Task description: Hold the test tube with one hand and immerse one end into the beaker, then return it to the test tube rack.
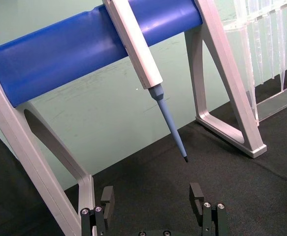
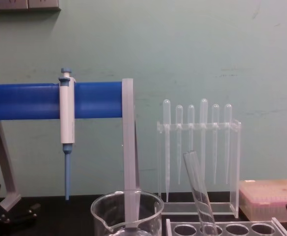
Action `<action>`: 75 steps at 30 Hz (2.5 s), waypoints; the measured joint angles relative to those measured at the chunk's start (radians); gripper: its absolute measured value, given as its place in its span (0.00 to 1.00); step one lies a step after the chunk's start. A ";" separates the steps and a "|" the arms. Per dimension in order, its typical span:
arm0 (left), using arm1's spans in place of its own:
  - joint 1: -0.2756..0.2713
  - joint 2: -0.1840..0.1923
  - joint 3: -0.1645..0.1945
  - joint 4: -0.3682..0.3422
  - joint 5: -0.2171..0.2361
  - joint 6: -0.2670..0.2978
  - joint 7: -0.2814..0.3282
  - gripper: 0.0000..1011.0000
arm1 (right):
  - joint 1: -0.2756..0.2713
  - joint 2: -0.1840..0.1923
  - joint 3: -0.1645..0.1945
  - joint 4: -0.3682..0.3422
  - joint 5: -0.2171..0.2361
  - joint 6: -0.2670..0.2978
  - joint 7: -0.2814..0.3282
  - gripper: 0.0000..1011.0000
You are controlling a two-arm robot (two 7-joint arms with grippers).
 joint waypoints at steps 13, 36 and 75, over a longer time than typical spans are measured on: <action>0.000 0.000 0.000 0.000 0.000 0.000 0.000 0.99 | 0.000 0.000 0.000 0.000 0.000 0.000 0.000 0.99; 0.000 0.000 0.000 0.000 0.000 0.000 0.000 0.99 | 0.000 0.000 0.000 0.000 0.000 0.000 0.000 0.99; 0.000 0.000 0.000 0.000 0.000 0.000 0.000 0.99 | 0.081 -0.050 -0.062 -0.181 0.138 0.193 0.447 0.99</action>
